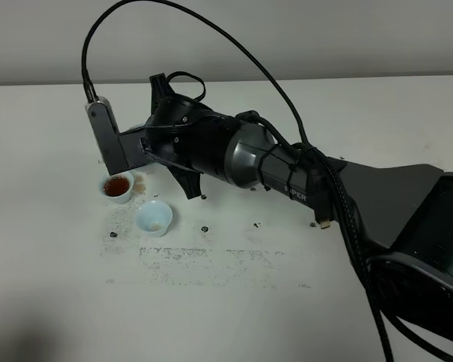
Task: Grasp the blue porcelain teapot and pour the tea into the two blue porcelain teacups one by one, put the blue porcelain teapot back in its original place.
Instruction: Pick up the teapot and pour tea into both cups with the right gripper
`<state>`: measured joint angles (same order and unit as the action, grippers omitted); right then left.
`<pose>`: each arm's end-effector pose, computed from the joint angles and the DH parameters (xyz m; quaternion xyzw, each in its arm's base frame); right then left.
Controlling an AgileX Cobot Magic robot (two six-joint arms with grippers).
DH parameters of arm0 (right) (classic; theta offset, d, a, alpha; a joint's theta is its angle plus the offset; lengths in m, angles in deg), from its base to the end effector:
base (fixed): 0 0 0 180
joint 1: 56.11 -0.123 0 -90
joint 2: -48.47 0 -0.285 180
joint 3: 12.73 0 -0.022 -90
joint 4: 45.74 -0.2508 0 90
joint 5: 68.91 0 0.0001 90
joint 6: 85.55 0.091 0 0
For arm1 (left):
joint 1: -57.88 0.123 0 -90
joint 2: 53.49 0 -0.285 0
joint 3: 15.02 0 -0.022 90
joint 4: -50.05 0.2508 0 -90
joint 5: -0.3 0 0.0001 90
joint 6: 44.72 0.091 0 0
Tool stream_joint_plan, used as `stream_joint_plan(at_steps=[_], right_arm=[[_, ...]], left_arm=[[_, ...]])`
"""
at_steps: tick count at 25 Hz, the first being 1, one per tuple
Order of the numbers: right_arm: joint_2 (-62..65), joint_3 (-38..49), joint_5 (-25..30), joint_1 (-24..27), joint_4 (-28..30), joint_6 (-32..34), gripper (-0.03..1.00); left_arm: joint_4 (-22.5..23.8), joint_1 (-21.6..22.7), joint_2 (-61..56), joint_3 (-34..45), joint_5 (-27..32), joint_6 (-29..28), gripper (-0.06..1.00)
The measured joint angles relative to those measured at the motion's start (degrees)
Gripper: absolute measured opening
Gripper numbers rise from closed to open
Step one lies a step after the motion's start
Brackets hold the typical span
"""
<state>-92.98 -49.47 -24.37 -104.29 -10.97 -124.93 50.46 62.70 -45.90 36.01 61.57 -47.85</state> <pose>0.3742 0.3635 0.1910 -0.7448 0.5607 -0.2384 0.2721 -0.0010 0.0005 0.2646 -0.0601 0.8635 0.0110 0.5007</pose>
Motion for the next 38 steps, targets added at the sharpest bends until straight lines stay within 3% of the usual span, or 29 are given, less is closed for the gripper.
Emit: stream_joint_plan(at_steps=[7, 14, 18, 27, 38], right_arm=[[1.45, 0.00, -0.39, 4.05, -13.95, 0.01, 0.04], [2.93, -0.52, 4.33, 9.03, -32.11, -0.86, 0.04], [2.93, -0.52, 6.03, 10.90, -37.78, -1.54, 0.04], [-1.00, -0.52, 1.96, 11.39, -39.70, -2.35, 0.04], [-2.41, -0.52, 1.07, 11.39, -39.76, -2.57, 0.04]], left_arm=[[0.00, 0.00, 0.00, 0.00, 0.00, 0.00, 0.75], [0.00, 0.00, 0.00, 0.00, 0.00, 0.00, 0.75], [0.00, 0.00, 0.00, 0.00, 0.00, 0.00, 0.75], [0.00, 0.00, 0.00, 0.00, 0.00, 0.00, 0.75], [0.00, 0.00, 0.00, 0.00, 0.00, 0.00, 0.75]])
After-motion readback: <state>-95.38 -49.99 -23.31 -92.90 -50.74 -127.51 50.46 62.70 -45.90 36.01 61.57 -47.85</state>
